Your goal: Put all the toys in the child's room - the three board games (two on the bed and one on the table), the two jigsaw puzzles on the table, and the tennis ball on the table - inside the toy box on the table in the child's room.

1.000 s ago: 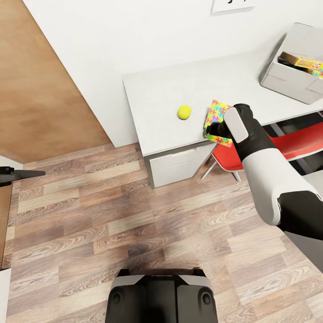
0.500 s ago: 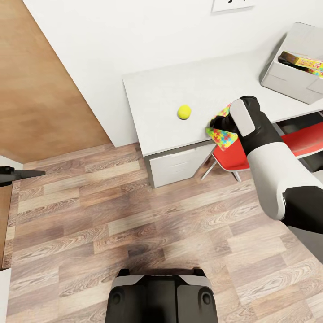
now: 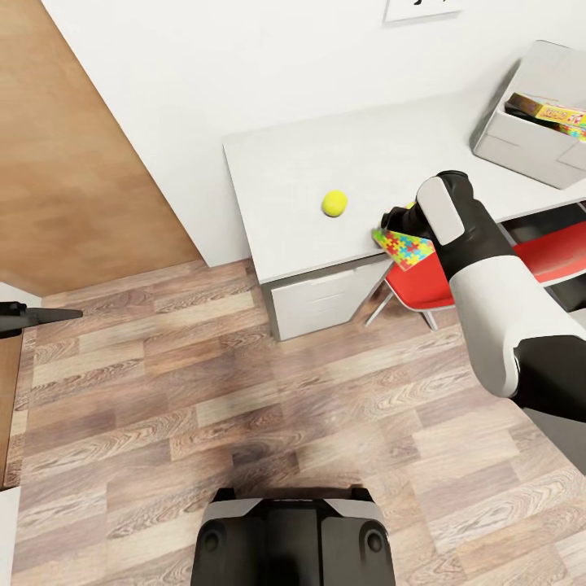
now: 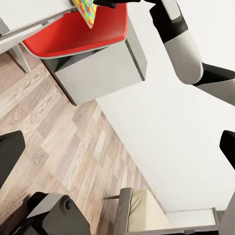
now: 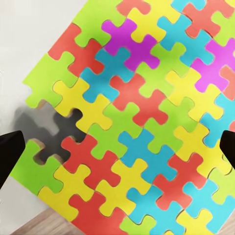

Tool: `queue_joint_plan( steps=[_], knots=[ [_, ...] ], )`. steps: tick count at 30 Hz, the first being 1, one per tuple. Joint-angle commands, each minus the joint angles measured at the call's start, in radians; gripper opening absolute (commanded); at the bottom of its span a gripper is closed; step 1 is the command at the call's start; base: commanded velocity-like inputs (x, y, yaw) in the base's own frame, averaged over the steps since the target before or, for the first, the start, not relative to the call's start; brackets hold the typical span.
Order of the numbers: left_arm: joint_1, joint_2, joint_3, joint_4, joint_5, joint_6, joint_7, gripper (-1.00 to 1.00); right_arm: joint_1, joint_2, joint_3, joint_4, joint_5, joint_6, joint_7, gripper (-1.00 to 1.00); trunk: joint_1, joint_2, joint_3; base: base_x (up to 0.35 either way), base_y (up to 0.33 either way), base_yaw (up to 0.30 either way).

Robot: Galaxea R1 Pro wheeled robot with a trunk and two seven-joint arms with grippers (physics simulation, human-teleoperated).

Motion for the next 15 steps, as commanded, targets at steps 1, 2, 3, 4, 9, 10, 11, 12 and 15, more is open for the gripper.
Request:
queue_joint_plan(
  steps=[1, 2, 3, 4, 9, 10, 11, 12, 15],
  knots=[
    [-0.001, 0.001, -0.001, 0.000, 0.000, 0.011, -0.003, 1.00, -0.001, -0.001, 0.006, -0.001, -0.010, 0.002, -0.009, 1.00, 0.001, -0.002, -0.001, 0.000, 0.000, 0.000],
    [-0.001, 0.000, -0.001, 0.000, 0.000, 0.011, -0.003, 1.00, -0.001, -0.001, 0.006, -0.001, -0.011, 0.002, -0.009, 1.00, 0.001, -0.002, -0.001, 0.000, 0.000, 0.000],
    [-0.001, 0.000, -0.001, 0.000, 0.000, 0.011, -0.003, 1.00, -0.001, -0.001, 0.006, -0.001, -0.011, 0.002, -0.009, 1.00, 0.001, -0.002, -0.001, 0.000, 0.000, 0.000],
    [-0.001, 0.000, -0.001, 0.000, 0.000, 0.011, -0.003, 1.00, -0.002, -0.001, 0.005, -0.001, -0.011, 0.002, -0.009, 1.00, 0.001, -0.002, -0.001, 0.000, 0.000, 0.000],
    [-0.001, 0.001, 0.000, 0.000, 0.001, 0.011, -0.003, 1.00, -0.013, -0.001, 0.005, -0.001, -0.012, 0.004, -0.009, 1.00, 0.001, -0.002, -0.001, 0.000, 0.000, 0.000],
    [0.000, 0.001, 0.000, 0.000, 0.001, 0.011, -0.003, 1.00, -0.016, -0.001, 0.005, -0.001, -0.012, 0.004, -0.010, 1.00, 0.001, -0.002, -0.001, 0.000, 0.000, 0.000],
    [0.000, 0.001, 0.000, 0.000, 0.001, 0.011, -0.003, 1.00, -0.019, -0.001, 0.005, -0.001, -0.013, 0.005, -0.010, 1.00, 0.001, -0.002, -0.001, 0.000, 0.000, 0.000],
    [0.000, 0.001, 0.000, 0.000, 0.001, 0.011, -0.003, 1.00, -0.025, -0.001, 0.005, -0.001, -0.013, 0.005, -0.011, 1.00, 0.001, -0.002, -0.001, -0.018, 0.000, 0.000],
    [-0.001, 0.000, 0.000, 0.000, 0.001, 0.011, -0.003, 1.00, -0.040, -0.001, 0.005, -0.001, -0.014, 0.008, -0.012, 1.00, 0.001, -0.002, -0.001, -0.071, 0.000, 0.000]
  ],
)
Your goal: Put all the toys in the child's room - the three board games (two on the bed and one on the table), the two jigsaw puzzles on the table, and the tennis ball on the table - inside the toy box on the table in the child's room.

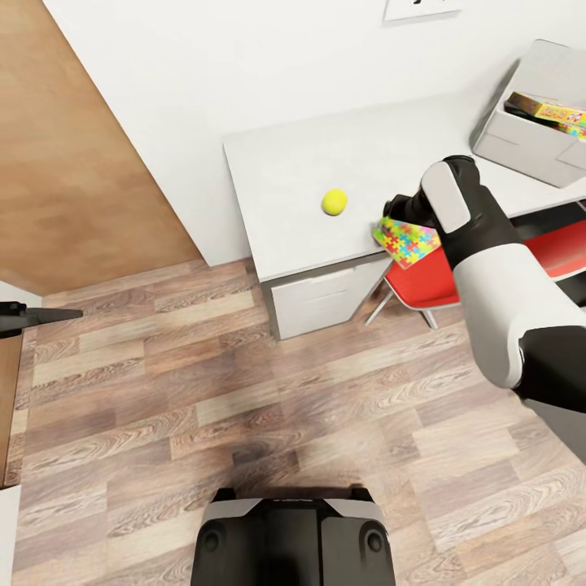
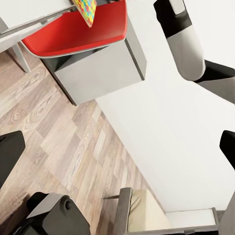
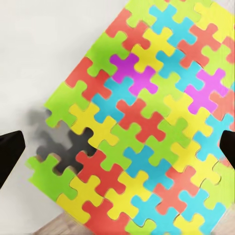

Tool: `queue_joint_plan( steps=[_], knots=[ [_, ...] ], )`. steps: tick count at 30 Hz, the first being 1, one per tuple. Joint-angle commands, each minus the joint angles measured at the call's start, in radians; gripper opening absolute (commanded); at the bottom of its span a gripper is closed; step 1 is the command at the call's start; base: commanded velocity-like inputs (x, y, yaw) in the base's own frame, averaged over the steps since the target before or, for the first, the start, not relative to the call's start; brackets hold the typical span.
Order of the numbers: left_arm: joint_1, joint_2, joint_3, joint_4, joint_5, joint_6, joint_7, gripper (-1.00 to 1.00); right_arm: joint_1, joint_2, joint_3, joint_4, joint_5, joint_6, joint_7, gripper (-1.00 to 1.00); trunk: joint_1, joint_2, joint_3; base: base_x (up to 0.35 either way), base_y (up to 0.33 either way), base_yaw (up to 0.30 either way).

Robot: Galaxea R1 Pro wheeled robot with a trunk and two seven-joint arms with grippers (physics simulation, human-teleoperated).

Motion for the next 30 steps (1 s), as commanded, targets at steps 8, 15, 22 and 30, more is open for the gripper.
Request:
queue_joint_plan(
  steps=[8, 15, 22, 30],
  knots=[
    [-0.001, 0.000, 0.000, 0.010, 0.001, 0.011, -0.003, 1.00, -0.040, -0.003, 0.006, -0.025, -0.011, 0.075, -0.009, 1.00, 0.000, -0.002, -0.001, -0.065, 0.000, 0.000],
    [-0.001, -0.004, 0.000, 0.035, 0.000, 0.011, -0.003, 1.00, -0.049, -0.005, -0.019, -0.135, -0.028, 0.146, -0.009, 1.00, 0.000, -0.002, 0.005, -0.008, 0.000, 0.000],
    [-0.001, -0.007, -0.003, 0.042, -0.002, 0.011, -0.003, 1.00, -0.046, -0.043, -0.081, -0.219, -0.155, 0.146, -0.008, 1.00, 0.000, -0.002, 0.015, -0.001, 0.000, 0.000],
    [0.000, -0.008, -0.005, 0.108, -0.005, 0.011, -0.003, 1.00, -0.039, -0.141, -0.088, -0.235, -0.407, 0.146, -0.009, 1.00, 0.000, -0.002, 0.028, 0.000, 0.000, 0.000]
  ],
)
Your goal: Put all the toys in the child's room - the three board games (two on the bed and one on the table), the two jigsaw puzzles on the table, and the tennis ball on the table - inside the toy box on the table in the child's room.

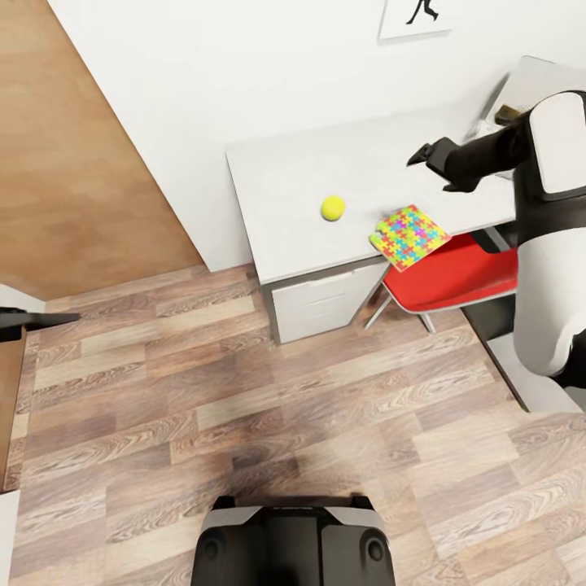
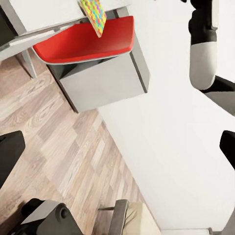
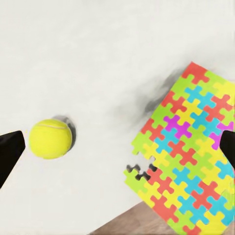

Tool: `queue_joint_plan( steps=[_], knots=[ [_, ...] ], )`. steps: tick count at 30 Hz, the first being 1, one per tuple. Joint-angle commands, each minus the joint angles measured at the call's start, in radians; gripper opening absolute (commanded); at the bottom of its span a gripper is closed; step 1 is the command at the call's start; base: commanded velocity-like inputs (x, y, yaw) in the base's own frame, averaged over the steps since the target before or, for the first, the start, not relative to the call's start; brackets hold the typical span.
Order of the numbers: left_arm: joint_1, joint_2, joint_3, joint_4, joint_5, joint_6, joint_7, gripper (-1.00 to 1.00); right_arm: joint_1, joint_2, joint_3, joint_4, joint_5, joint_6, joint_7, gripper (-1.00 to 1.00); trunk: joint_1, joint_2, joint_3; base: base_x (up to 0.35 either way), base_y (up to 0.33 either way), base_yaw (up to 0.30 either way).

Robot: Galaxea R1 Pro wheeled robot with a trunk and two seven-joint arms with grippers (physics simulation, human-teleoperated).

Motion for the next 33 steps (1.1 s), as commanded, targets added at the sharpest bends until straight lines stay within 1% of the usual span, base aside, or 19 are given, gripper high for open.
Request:
queue_joint_plan(
  steps=[1, 2, 5, 6, 7, 8, 12, 15, 17, 18, 19, 20, 22, 24, 25, 27, 28, 31, 33],
  knots=[
    [-0.001, 0.000, -0.001, 0.011, 0.000, 0.011, -0.004, 1.00, 0.000, -0.009, 0.003, -0.001, -0.037, 0.001, -0.010, 1.00, 0.001, -0.002, 0.000, 0.000, 0.000, 0.000],
    [0.000, 0.000, -0.001, 0.030, -0.001, 0.011, -0.004, 1.00, 0.001, -0.028, 0.004, -0.001, -0.089, 0.001, -0.010, 1.00, 0.001, -0.002, 0.002, 0.000, 0.000, 0.000],
    [0.000, -0.001, -0.001, 0.064, -0.003, 0.011, -0.004, 1.00, 0.005, -0.072, 0.005, -0.002, -0.191, 0.001, -0.010, 1.00, 0.001, -0.002, 0.007, 0.000, 0.000, 0.000],
    [0.000, -0.001, -0.001, 0.082, -0.003, 0.011, -0.004, 1.00, 0.012, -0.092, 0.004, -0.002, -0.244, 0.001, -0.010, 1.00, 0.001, -0.002, 0.009, 0.000, 0.000, 0.000],
    [0.000, -0.001, -0.001, 0.092, -0.004, 0.011, -0.004, 1.00, 0.016, -0.101, 0.004, -0.002, -0.270, 0.001, -0.009, 1.00, 0.001, -0.002, 0.010, 0.000, 0.000, 0.000],
    [0.000, -0.001, -0.002, 0.117, -0.006, 0.011, -0.004, 1.00, 0.029, -0.116, 0.004, -0.003, -0.322, 0.001, -0.010, 1.00, 0.001, -0.002, 0.012, 0.000, 0.000, 0.000],
    [0.001, -0.002, -0.002, 0.192, -0.009, 0.003, -0.004, 1.00, 0.073, -0.149, 0.005, -0.011, -0.440, 0.001, -0.009, 1.00, 0.001, -0.002, 0.018, 0.000, 0.000, 0.000],
    [0.001, -0.002, -0.005, 0.267, -0.009, -0.005, -0.004, 1.00, 0.145, -0.170, 0.005, -0.070, -0.548, 0.001, -0.008, 1.00, 0.001, -0.002, 0.023, 0.000, 0.000, 0.000],
    [0.001, -0.002, -0.007, 0.292, -0.009, -0.006, -0.004, 1.00, 0.184, -0.175, 0.004, -0.108, -0.596, 0.001, -0.008, 1.00, 0.001, -0.002, 0.027, 0.000, 0.000, 0.000],
    [0.002, -0.002, -0.008, 0.314, -0.009, -0.007, -0.004, 1.00, 0.229, -0.181, 0.003, -0.150, -0.647, 0.001, -0.008, 1.00, 0.001, -0.002, 0.028, 0.000, 0.000, 0.000],
    [0.002, -0.002, -0.008, 0.325, -0.009, -0.008, -0.004, 1.00, 0.253, -0.186, 0.003, -0.172, -0.673, 0.001, -0.008, 1.00, 0.001, -0.002, 0.030, 0.000, 0.000, 0.000],
    [0.003, -0.001, -0.009, 0.347, -0.010, -0.008, -0.004, 1.00, 0.302, -0.196, 0.003, -0.214, -0.725, 0.001, -0.008, 1.00, 0.001, -0.002, 0.032, 0.000, 0.000, 0.000],
    [0.003, -0.001, -0.010, 0.383, -0.012, -0.008, -0.004, 1.00, 0.375, -0.211, 0.003, -0.269, -0.796, 0.001, -0.008, 1.00, 0.001, -0.002, 0.035, 0.000, 0.000, 0.000],
    [0.004, -0.001, -0.011, 0.408, -0.015, -0.008, -0.004, 1.00, 0.425, -0.218, 0.003, -0.304, -0.835, 0.001, -0.008, 1.00, 0.001, -0.002, 0.038, 0.000, 0.000, 0.000],
    [0.004, -0.001, -0.012, 0.433, -0.021, -0.008, -0.004, 1.00, 0.473, -0.222, 0.002, -0.342, -0.865, 0.001, -0.007, 1.00, 0.001, -0.002, 0.040, 0.000, 0.000, 0.000],
    [0.004, -0.001, -0.014, 0.468, -0.035, -0.009, -0.004, 1.00, 0.545, -0.225, 0.002, -0.396, -0.892, 0.001, -0.007, 1.00, 0.001, -0.002, 0.043, 0.000, 0.000, 0.000],
    [0.004, -0.001, -0.015, 0.477, -0.041, -0.009, -0.004, 1.00, 0.569, -0.225, 0.002, -0.411, -0.898, 0.001, -0.007, 1.00, 0.001, -0.002, 0.045, 0.000, 0.000, 0.000],
    [0.004, -0.002, -0.016, 0.519, -0.077, -0.014, -0.004, 1.00, 0.708, -0.225, 0.001, -0.478, -0.916, 0.001, -0.001, 1.00, 0.001, -0.002, 0.050, 0.000, 0.000, 0.000],
    [0.004, -0.002, -0.016, 0.528, -0.085, -0.015, -0.004, 1.00, 0.750, -0.226, 0.000, -0.503, -0.918, 0.001, 0.007, 1.00, 0.001, -0.002, 0.053, 0.000, 0.000, 0.000]
  ],
)
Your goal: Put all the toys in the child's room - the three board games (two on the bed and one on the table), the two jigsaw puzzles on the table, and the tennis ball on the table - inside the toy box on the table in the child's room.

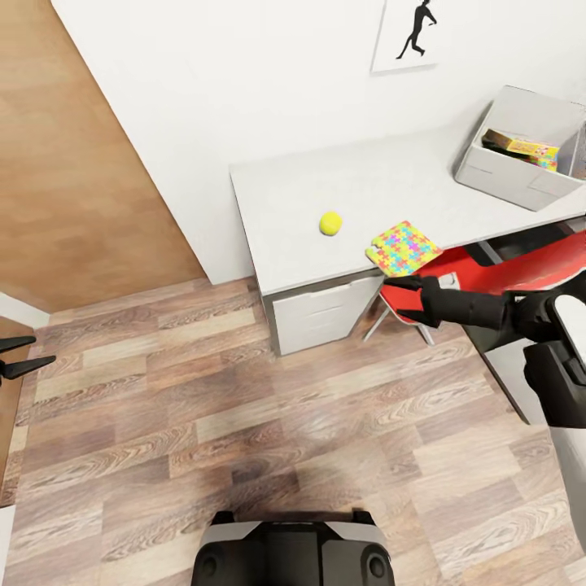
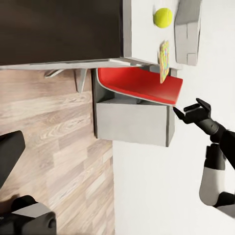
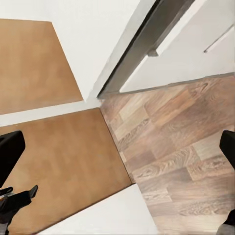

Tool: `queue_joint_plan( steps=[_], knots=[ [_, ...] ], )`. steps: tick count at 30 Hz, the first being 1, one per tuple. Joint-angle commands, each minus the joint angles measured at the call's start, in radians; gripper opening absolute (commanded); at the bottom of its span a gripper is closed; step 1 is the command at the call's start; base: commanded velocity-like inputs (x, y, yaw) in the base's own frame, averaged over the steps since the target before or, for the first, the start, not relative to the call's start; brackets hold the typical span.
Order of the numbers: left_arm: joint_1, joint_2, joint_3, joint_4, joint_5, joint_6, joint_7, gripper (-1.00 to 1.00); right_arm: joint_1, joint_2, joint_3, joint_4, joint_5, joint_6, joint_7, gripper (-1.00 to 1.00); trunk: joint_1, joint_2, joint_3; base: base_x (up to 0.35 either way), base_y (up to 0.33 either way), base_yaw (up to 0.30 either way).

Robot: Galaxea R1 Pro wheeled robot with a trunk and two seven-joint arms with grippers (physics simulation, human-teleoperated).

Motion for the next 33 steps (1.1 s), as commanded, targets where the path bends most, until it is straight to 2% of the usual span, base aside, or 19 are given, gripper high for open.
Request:
queue_joint_plan(
  steps=[1, 6, 9, 13, 15, 17, 20, 24, 26, 28, 29, 30, 31, 33],
  knots=[
    [-0.001, 0.000, -0.001, 0.006, -0.004, 0.010, -0.004, 1.00, 0.038, -0.001, -0.001, -0.024, -0.011, 0.000, 0.004, 1.00, 0.001, -0.002, 0.000, 0.000, 0.000, 0.000],
    [-0.001, -0.001, -0.002, 0.015, -0.011, 0.009, -0.004, 1.00, 0.143, -0.002, -0.003, -0.078, -0.012, 0.000, 0.081, 1.00, 0.001, -0.002, 0.009, 0.000, 0.000, 0.000],
    [-0.001, -0.002, -0.003, 0.016, -0.012, 0.010, -0.004, 1.00, 0.190, -0.001, -0.003, -0.098, -0.012, 0.000, 0.098, 1.00, 0.001, -0.002, 0.014, 0.000, 0.000, 0.000],
    [0.000, -0.010, -0.003, 0.028, -0.014, 0.008, -0.004, 1.00, 0.294, 0.005, -0.002, -0.114, -0.012, 0.000, 0.107, 1.00, 0.001, -0.002, 0.020, 0.000, 0.000, 0.000],
    [0.001, -0.018, -0.003, 0.051, -0.026, 0.003, -0.004, 1.00, 0.344, 0.007, 0.000, -0.119, -0.011, 0.000, 0.109, 1.00, 0.001, -0.002, 0.023, 0.000, 0.000, 0.000],
    [0.001, -0.025, -0.004, 0.086, -0.059, -0.019, -0.004, 1.00, 0.398, 0.010, 0.002, -0.122, -0.004, 0.000, 0.110, 1.00, 0.001, -0.002, 0.027, 0.000, 0.000, 0.000],
    [0.001, -0.036, -0.004, 0.117, -0.093, -0.054, -0.004, 1.00, 0.439, 0.012, 0.004, -0.122, 0.003, 0.000, 0.111, 1.00, 0.001, -0.002, 0.032, 0.000, 0.000, 0.000],
    [0.001, -0.086, -0.004, 0.166, -0.132, -0.112, -0.004, 1.00, 0.488, 0.013, 0.005, -0.122, 0.026, 0.000, 0.111, 1.00, 0.001, -0.002, 0.038, 0.000, 0.000, 0.000],
    [0.001, -0.114, -0.004, 0.188, -0.173, -0.144, -0.004, 1.00, 0.501, 0.013, 0.005, -0.121, 0.060, 0.000, 0.112, 1.00, 0.001, -0.002, 0.041, 0.000, 0.000, 0.000],
    [0.001, -0.151, -0.003, 0.206, -0.252, -0.181, -0.004, 1.00, 0.511, 0.017, 0.006, -0.118, 0.123, 0.000, 0.115, 1.00, 0.001, -0.002, 0.045, 0.000, 0.000, 0.000],
    [0.001, -0.160, -0.002, 0.208, -0.272, -0.186, -0.004, 1.00, 0.512, 0.020, 0.006, -0.117, 0.139, 0.000, 0.118, 1.00, 0.001, -0.002, 0.046, 0.000, 0.000, 0.000],
    [0.000, -0.174, 0.002, 0.211, -0.308, -0.193, -0.004, 1.00, 0.514, 0.028, 0.006, -0.115, 0.172, 0.000, 0.127, 1.00, 0.001, -0.002, 0.048, 0.000, 0.000, 0.000],
    [0.000, -0.179, 0.003, 0.211, -0.322, -0.196, -0.004, 1.00, 0.515, 0.034, 0.006, -0.114, 0.187, 0.000, 0.132, 1.00, 0.001, -0.002, 0.050, 0.000, 0.000, 0.000],
    [0.000, -0.191, 0.006, 0.212, -0.357, -0.201, -0.004, 1.00, 0.519, 0.065, 0.005, -0.113, 0.252, 0.000, 0.156, 1.00, 0.001, -0.002, 0.053, 0.000, 0.000, 0.000]
  ],
)
